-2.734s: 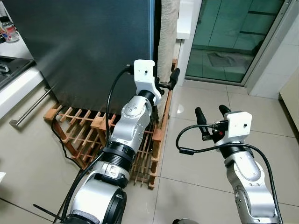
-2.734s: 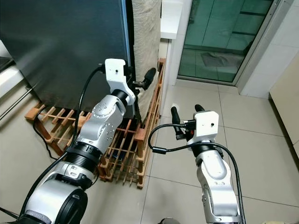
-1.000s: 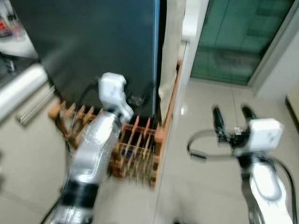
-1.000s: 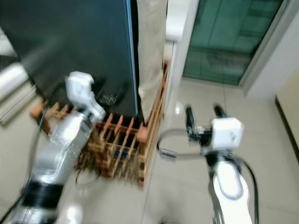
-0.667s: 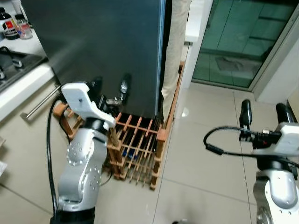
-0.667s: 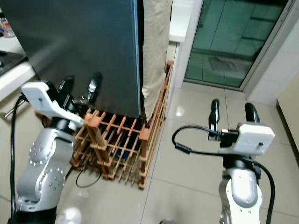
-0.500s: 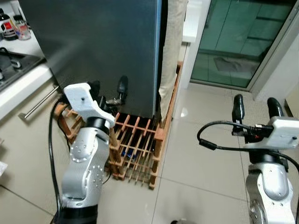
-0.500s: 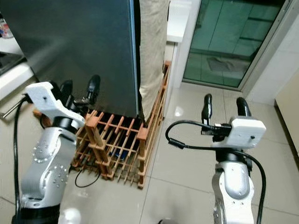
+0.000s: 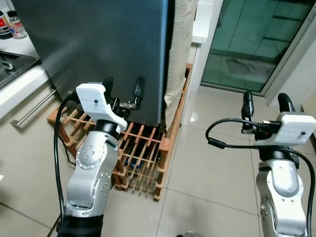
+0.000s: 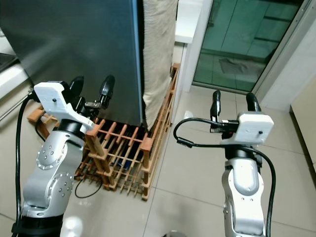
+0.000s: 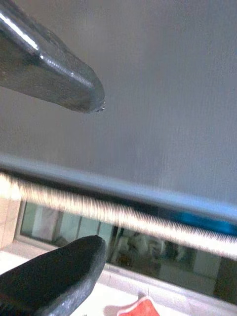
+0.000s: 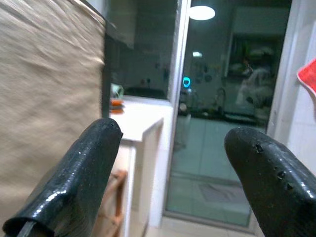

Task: Restocking fridge

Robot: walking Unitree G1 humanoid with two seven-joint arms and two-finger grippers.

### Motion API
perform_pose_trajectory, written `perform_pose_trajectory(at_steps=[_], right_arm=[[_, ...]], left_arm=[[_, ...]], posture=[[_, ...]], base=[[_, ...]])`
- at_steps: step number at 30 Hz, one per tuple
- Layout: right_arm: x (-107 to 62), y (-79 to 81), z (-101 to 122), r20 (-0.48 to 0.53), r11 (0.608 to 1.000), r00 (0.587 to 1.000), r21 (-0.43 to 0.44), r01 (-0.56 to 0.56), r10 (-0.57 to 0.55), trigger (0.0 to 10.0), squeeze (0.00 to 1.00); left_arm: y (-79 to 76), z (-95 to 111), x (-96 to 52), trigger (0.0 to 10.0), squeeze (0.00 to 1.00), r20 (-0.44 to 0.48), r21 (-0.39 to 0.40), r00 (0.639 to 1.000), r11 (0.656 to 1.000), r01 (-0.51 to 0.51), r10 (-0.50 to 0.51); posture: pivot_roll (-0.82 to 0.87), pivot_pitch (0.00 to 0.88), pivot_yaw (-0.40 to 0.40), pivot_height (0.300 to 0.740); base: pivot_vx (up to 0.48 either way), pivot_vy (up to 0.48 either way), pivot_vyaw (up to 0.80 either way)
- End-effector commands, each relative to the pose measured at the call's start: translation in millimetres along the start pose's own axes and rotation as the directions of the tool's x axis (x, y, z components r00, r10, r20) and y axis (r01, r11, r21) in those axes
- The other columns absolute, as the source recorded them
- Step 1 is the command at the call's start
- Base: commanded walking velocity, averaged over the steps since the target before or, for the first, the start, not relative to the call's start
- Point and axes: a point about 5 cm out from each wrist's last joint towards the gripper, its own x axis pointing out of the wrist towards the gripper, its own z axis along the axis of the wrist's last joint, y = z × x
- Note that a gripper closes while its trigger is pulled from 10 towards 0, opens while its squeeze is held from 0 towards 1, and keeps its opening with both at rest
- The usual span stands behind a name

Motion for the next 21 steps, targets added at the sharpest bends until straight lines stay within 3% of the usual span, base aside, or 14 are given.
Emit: perform_pose_trajectory(at_steps=[1, 7, 9, 13, 17, 21], right_arm=[[2.5, -1.1, 0, 0.008, 1.0, 1.0, -0.005, -0.007, 0.007, 10.0, 0.0], [6.0, 1.1, -2, -0.001, 1.0, 1.0, -0.007, -0.028, 0.028, 10.0, 0.0], [7.4, 2.6, -4, -0.007, 0.999, 0.999, -0.007, -0.04, 0.04, 10.0, 0.0], [8.2, 5.2, -6, -0.017, 0.998, 0.998, -0.009, -0.066, 0.066, 10.0, 0.0], [8.8, 4.8, -3, -0.008, 0.997, 0.997, -0.023, -0.073, 0.073, 10.0, 0.0], [7.1, -2.3, 17, 0.098, 0.997, 0.994, -0.076, -0.035, 0.042, 10.0, 0.0]], left_arm=[[-3.5, 1, 3.5, 10.0, 0.0, 0.007, -0.002, 1.0, 1.0, 0.021, -0.021], [-1.4, -2, 8.9, 10.0, 0.0, -0.004, -0.03, 1.0, 1.0, 0.01, -0.01], [0.6, -8, 17.8, 10.0, 0.0, -0.046, 0.014, 0.999, 1.0, -0.011, 0.012], [-0.9, -8, 24.8, 10.0, 0.0, -0.042, 0.033, 0.999, 0.999, -0.001, 0.002], [-4.6, -7, 25.0, 10.0, 0.0, -0.02, 0.026, 1.0, 1.0, 0.011, -0.011], [-1.4, 7, 22.7, 10.0, 0.0, 0.065, -0.015, 0.997, 1.0, -0.027, 0.028]], posture=[[-0.12, 0.0, 0.004, 0.74], [-0.12, 0.0, 0.006, 0.74], [-0.12, 0.0, 0.001, 0.74], [-0.13, 0.0, -0.002, 0.74], [-0.14, 0.0, -0.003, 0.74], [-0.14, 0.0, -0.009, 0.74]], base=[[0.0, -0.45, 0.0], [0.044, -0.286, 0.0], [0.0, 0.0, 0.0], [0.0, 0.0, 0.0], [0.0, 0.0, 0.0], [0.0, 0.0, 0.0]])
